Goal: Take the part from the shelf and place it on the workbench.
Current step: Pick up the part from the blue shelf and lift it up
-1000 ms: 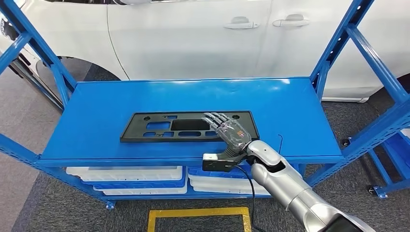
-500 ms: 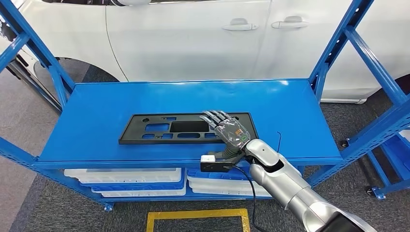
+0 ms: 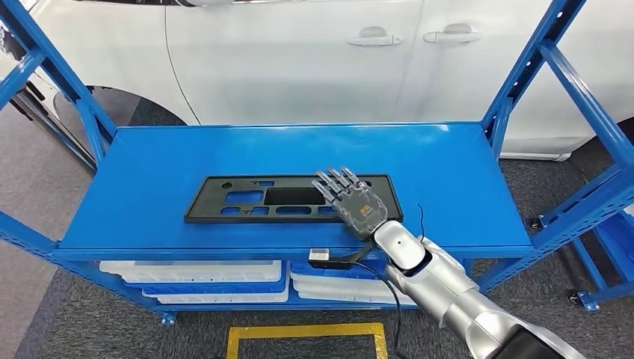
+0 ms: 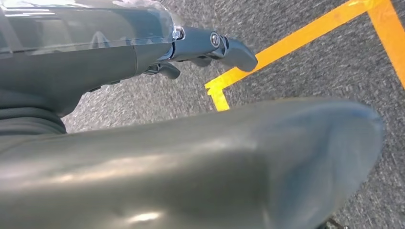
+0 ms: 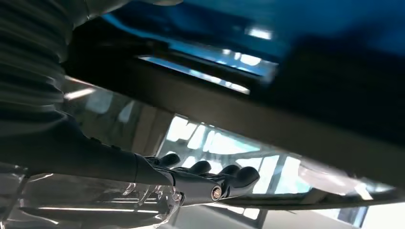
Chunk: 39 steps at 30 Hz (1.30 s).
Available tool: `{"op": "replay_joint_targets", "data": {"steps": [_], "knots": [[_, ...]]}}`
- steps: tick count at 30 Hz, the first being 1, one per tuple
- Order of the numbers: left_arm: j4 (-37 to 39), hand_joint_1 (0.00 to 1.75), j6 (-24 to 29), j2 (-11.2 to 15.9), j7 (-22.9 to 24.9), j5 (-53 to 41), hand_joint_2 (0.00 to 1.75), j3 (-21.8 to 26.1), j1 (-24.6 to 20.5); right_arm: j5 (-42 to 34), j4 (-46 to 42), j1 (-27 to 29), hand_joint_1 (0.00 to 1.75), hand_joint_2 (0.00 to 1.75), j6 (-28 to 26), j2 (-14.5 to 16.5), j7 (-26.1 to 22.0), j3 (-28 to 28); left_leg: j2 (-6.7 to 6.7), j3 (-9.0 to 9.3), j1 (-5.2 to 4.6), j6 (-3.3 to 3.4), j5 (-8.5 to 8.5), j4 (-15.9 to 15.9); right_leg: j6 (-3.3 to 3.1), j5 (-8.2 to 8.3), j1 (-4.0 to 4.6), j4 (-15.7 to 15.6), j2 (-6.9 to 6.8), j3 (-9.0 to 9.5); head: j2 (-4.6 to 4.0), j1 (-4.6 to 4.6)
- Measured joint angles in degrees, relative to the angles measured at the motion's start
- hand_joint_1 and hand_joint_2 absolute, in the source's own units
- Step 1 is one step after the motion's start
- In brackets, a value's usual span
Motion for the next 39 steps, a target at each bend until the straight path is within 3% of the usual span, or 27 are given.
{"op": "replay_joint_targets", "data": {"steps": [2,5,6,7,8,11,12,15,16,18,20,21,22,23,25,27,32,34,36,37,38,39], "knots": [[0.00,0.00,0.12,0.00,0.13,0.04,0.00,-0.03,0.00,3.13,1.29,-0.91,0.00,1.75,-0.58,0.15,1.94,0.98,0.03,-0.84,0.13,-0.64,-1.53,2.07,-0.71,0.09,-0.13,-0.23,-0.01,0.12,0.00,0.01],[0.00,0.00,0.19,-0.02,0.29,0.06,0.00,-0.11,0.01,4.85,3.05,-1.73,0.00,1.75,-1.03,0.53,3.02,2.20,0.07,-5.83,0.26,-1.26,-6.59,12.64,-1.15,0.03,-0.05,-0.29,-0.09,0.20,0.00,0.01],[0.00,0.00,0.19,-0.03,0.35,0.07,0.00,-0.13,0.10,5.09,3.56,-1.89,0.00,1.75,-1.09,0.64,3.22,2.51,0.07,-7.38,0.28,-1.29,-7.45,15.68,-1.21,0.00,0.03,-0.28,-0.11,0.23,0.00,0.01],[0.00,0.00,0.19,-0.03,0.40,0.07,0.00,-0.15,0.19,5.23,4.00,-2.07,0.00,1.75,-1.06,0.75,3.35,2.76,0.07,-8.05,0.27,-1.22,-7.24,16.81,-1.24,-0.03,0.11,-0.27,-0.10,0.29,0.00,0.01],[0.00,0.00,0.19,-0.04,0.45,0.07,0.00,-0.17,0.23,5.30,4.41,-2.29,0.00,1.75,-0.97,0.89,3.42,2.93,0.07,-7.52,0.25,-1.02,-5.88,15.45,-1.25,-0.06,0.18,-0.27,-0.06,0.40,0.00,0.01],[0.00,0.00,0.17,-0.02,0.51,0.07,0.00,-0.24,0.07,4.74,5.36,-2.98,0.00,1.75,-0.59,1.27,2.94,3.11,0.10,-2.03,-0.04,0.13,-0.35,3.67,-1.09,-0.15,0.40,-0.31,0.07,0.77,0.00,0.01],[0.00,0.00,0.16,-0.01,0.52,0.07,0.00,-0.25,0.00,4.42,5.66,-3.13,0.14,1.75,-0.43,1.34,2.64,3.12,0.13,-0.84,-0.21,0.45,0.39,1.11,-0.86,-0.13,0.44,-0.36,0.10,0.79,0.00,0.01],[0.00,0.00,0.16,-0.04,0.57,0.07,0.00,-0.28,-0.02,3.86,6.40,-3.39,1.17,1.75,0.15,1.46,1.79,3.14,0.14,-0.20,-0.47,1.01,0.69,-0.49,0.12,0.13,0.47,-0.84,0.12,0.93,0.00,0.01],[0.00,0.00,0.16,-0.07,0.58,0.07,0.00,-0.30,-0.01,3.77,6.64,-3.45,1.39,1.75,0.32,1.48,1.46,3.15,0.16,0.02,-0.34,1.22,0.99,-0.93,0.42,0.01,0.44,-0.80,0.11,1.01,0.00,0.01],[0.00,0.00,0.13,-0.16,0.58,0.07,0.00,-0.34,-0.08,3.65,7.24,-3.53,1.41,1.75,0.54,1.45,0.86,3.23,0.20,0.39,-0.02,1.66,1.62,-1.86,1.01,-1.97,0.41,2.01,0.09,-0.17,0.00,0.01],[0.00,0.00,0.00,-0.26,0.58,0.07,0.00,-0.39,-0.08,3.57,7.74,-3.42,1.39,1.75,0.62,1.44,0.24,3.41,0.25,0.34,0.01,1.88,1.86,-2.10,1.42,-5.65,0.22,9.12,0.07,-3.54,0.00,0.01],[0.00,0.00,-0.08,-0.27,0.58,0.07,0.00,-0.39,-0.05,3.53,7.86,-3.26,1.37,1.75,0.62,1.44,-0.01,3.51,0.26,0.24,0.00,1.93,1.87,-2.03,1.57,-6.88,0.13,12.43,0.07,-5.16,0.00,0.01],[0.00,0.00,-0.13,-0.28,0.58,0.06,0.00,-0.40,-0.03,3.50,7.97,-3.07,1.35,1.75,0.62,1.43,-0.17,3.61,0.26,0.17,-0.02,1.94,1.82,-1.92,1.67,-7.04,0.05,14.14,0.05,-6.03,0.00,0.01],[0.00,0.00,-0.14,-0.28,0.58,0.05,0.00,-0.40,-0.02,3.47,8.04,-2.94,1.34,1.75,0.61,1.42,-0.25,3.67,0.23,0.13,0.00,1.91,1.73,-1.74,1.73,-6.05,-0.02,13.57,0.03,-5.79,0.00,0.01],[0.00,0.00,-0.15,-0.32,0.58,0.03,0.00,-0.40,-0.02,3.44,8.12,-2.96,1.33,1.75,0.57,1.38,-0.42,3.71,0.15,0.07,0.05,1.68,1.31,-1.12,1.65,-2.30,-0.13,7.17,-0.12,-2.77,0.00,0.01],[0.00,0.00,-0.16,-0.36,0.56,0.03,0.00,-0.40,-0.09,3.45,8.11,-3.18,1.36,1.75,0.45,1.38,-0.64,3.74,0.09,-0.30,-0.16,1.17,0.79,-0.25,1.16,-0.31,-0.05,1.31,-0.23,-0.09,0.00,0.01],[0.00,0.00,-0.16,-0.36,0.47,0.08,0.00,-0.41,-0.16,3.64,8.00,-3.60,1.40,1.75,0.28,1.42,-0.81,3.78,0.08,-0.90,-0.17,-0.15,-0.37,1.14,-0.58,-0.23,0.04,-0.22,-0.22,0.48,0.00,0.01],[0.00,0.00,-0.20,-0.34,0.44,0.11,0.00,-0.42,-0.19,3.66,7.88,-3.78,1.43,1.75,0.32,1.44,-0.81,3.78,0.11,-3.17,0.08,-0.78,-3.38,6.35,-0.99,-0.18,-0.09,-0.41,-0.32,0.64,0.00,0.01],[0.00,0.00,-0.27,-0.34,0.43,0.13,0.00,-0.42,-0.09,3.52,7.84,-3.81,1.44,1.75,0.65,1.43,-0.92,3.78,0.13,-6.70,0.31,-1.20,-6.60,13.95,-1.16,-0.22,-0.04,-0.40,-0.36,0.65,0.00,0.01],[0.00,0.00,-0.32,-0.34,0.43,0.14,0.00,-0.42,-0.03,3.00,7.84,-3.82,1.44,1.75,1.15,1.43,-1.22,3.75,0.13,-7.77,0.37,-1.28,-7.04,16.16,-1.18,-0.23,-0.02,-0.40,-0.35,0.67,0.00,0.01],[0.00,0.00,-0.39,-0.34,0.43,0.15,0.00,-0.42,-0.01,1.99,7.80,-3.90,1.43,1.75,1.96,1.44,-1.85,3.64,0.13,-7.82,0.39,-1.25,-6.36,16.21,-1.18,-0.24,-0.01,-0.39,-0.32,0.73,0.00,0.01],[0.00,0.00,-0.45,-0.34,0.43,0.15,0.00,-0.42,-0.03,0.49,7.68,-4.08,1.42,1.75,3.07,1.46,-2.72,3.37,0.13,-6.73,0.40,-1.11,-4.68,13.92,-1.15,-0.26,-0.01,-0.39,-0.27,0.85,0.00,0.01]]}}
